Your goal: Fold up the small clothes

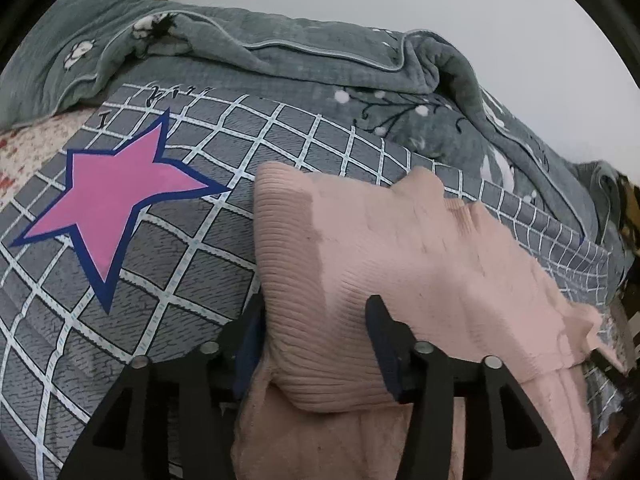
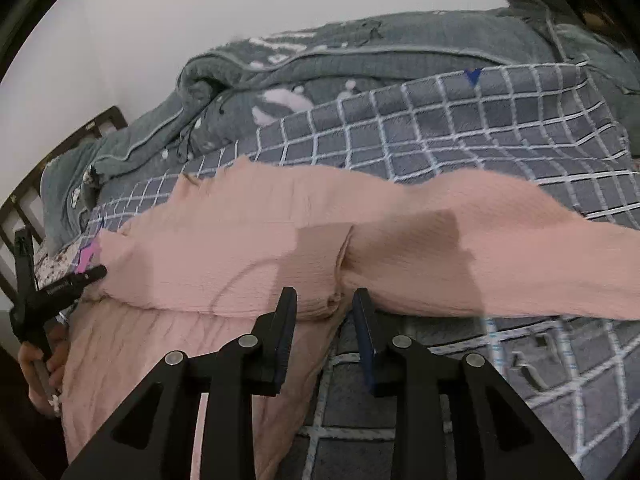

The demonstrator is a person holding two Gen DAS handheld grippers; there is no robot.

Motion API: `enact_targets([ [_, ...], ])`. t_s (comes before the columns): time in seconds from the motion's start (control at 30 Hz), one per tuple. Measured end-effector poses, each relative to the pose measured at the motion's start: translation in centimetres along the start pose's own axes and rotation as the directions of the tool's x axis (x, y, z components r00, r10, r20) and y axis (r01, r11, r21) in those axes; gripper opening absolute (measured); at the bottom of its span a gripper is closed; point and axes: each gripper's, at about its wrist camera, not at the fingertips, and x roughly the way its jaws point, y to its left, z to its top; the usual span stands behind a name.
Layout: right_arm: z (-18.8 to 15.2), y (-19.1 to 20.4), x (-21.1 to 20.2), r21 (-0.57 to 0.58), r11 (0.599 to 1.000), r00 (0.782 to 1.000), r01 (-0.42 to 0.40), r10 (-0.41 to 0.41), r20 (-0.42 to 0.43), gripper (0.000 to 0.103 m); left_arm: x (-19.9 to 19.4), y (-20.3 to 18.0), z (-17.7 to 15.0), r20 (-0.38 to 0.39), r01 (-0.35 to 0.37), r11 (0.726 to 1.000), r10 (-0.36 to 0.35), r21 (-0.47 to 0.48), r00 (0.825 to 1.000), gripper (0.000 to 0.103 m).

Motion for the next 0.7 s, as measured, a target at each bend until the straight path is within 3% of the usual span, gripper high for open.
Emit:
enact_targets([
  [0.1, 0.4, -1.3, -2.7, -0.029, 0.995, 0.993, 0.098, -0.095, 0.072, 0.051, 0.0, 0.1, 0.0, -0.001, 0.0, 1.0, 0.0, 0.001, 1.0, 0.055],
  [0.2, 1.0, -3.8, -5.5, -0.025, 0.971, 0.962, 0.238, -0.233, 0.143, 0.065, 0.0, 0.0, 0.0, -0.002, 0.0, 1.0, 0.0, -0.001, 1.0, 0.058],
  [0.43, 1.3, -13.4, -11.2, 0.097, 0.921, 0.902, 0.376, -0.388, 0.191, 0.067, 0.1, 0.1, 0.1, -0.002, 0.001, 1.0, -0.001, -0.005, 1.0, 0.063],
  [0.5, 0.4, -16.3, -11.9, 0.142, 0.925, 0.911, 0.352, -0.374, 0.172, 0.067, 0.1, 0.1, 0.0, -0.002, -0.002, 1.0, 0.002, -0.002, 1.0, 0.064],
  [0.63, -2.1, -22.0, -11.1, 0.249, 0.915, 0.936, 0.317, -0.344, 0.074, 0.048, 0.1, 0.2, 0.0, 0.003, 0.007, 1.0, -0.007, -0.006, 1.0, 0.065],
  [0.7, -3.3, -23.9, -10.3, 0.303, 0.911, 0.951, 0.278, -0.305, 0.043, 0.047, 0.1, 0.6, 0.0, 0.01, 0.032, 0.999, -0.031, -0.026, 0.999, 0.065],
])
